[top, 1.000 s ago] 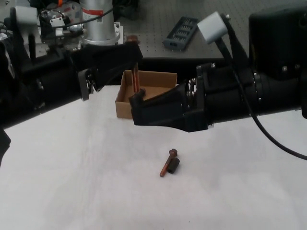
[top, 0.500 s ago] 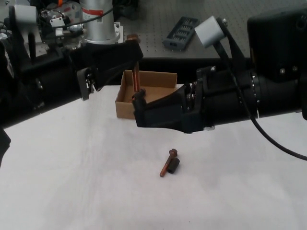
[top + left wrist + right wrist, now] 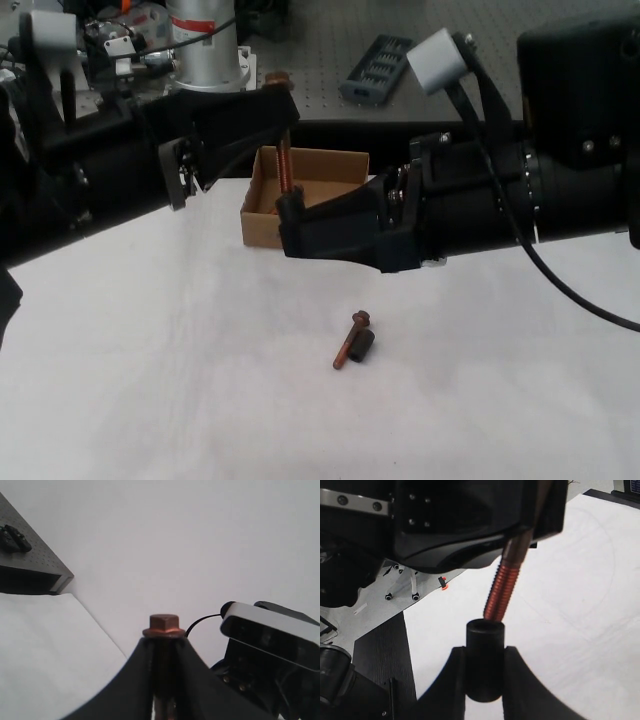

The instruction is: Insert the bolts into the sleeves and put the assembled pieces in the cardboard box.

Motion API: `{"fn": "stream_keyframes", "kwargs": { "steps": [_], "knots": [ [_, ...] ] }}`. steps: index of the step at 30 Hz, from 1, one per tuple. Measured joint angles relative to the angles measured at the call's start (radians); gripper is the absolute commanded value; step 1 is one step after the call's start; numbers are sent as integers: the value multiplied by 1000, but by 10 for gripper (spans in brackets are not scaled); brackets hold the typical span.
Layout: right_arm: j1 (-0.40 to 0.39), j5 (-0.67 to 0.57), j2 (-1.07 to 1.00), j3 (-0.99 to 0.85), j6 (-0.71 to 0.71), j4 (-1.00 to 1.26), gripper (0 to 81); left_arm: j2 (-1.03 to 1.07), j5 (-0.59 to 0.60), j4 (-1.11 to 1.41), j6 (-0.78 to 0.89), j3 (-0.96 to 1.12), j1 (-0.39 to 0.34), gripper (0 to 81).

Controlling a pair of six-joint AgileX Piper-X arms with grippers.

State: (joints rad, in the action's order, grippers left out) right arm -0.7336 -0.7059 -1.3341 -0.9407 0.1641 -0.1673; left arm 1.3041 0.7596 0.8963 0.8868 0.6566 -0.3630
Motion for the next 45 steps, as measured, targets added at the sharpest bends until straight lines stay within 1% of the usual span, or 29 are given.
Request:
{"fn": "stream_keyframes", "kwargs": {
  "steps": [5, 10, 15, 19, 22, 31, 45],
  "knots": [
    [0, 0, 0, 0, 0, 2, 28, 0, 0, 0, 6, 0, 0, 6],
    [0, 33, 0, 0, 0, 6, 28, 0, 0, 0, 6, 0, 0, 6],
    [0, 40, 0, 0, 0, 8, 28, 0, 0, 0, 6, 0, 0, 6],
    [0, 40, 0, 5, 27, 17, 28, 0, 0, 5, 10, -10, 0, 6],
    [-2, 35, -3, 8, 53, 27, 28, -1, 0, 17, 18, -21, 0, 6],
    [-5, 28, -10, 13, 66, 36, 28, -2, -23, 51, 37, -59, 2, 6],
    [-3, -39, -10, 13, 81, 75, 28, -10, -5, 72, 49, -62, 3, 6]
  ]
}}
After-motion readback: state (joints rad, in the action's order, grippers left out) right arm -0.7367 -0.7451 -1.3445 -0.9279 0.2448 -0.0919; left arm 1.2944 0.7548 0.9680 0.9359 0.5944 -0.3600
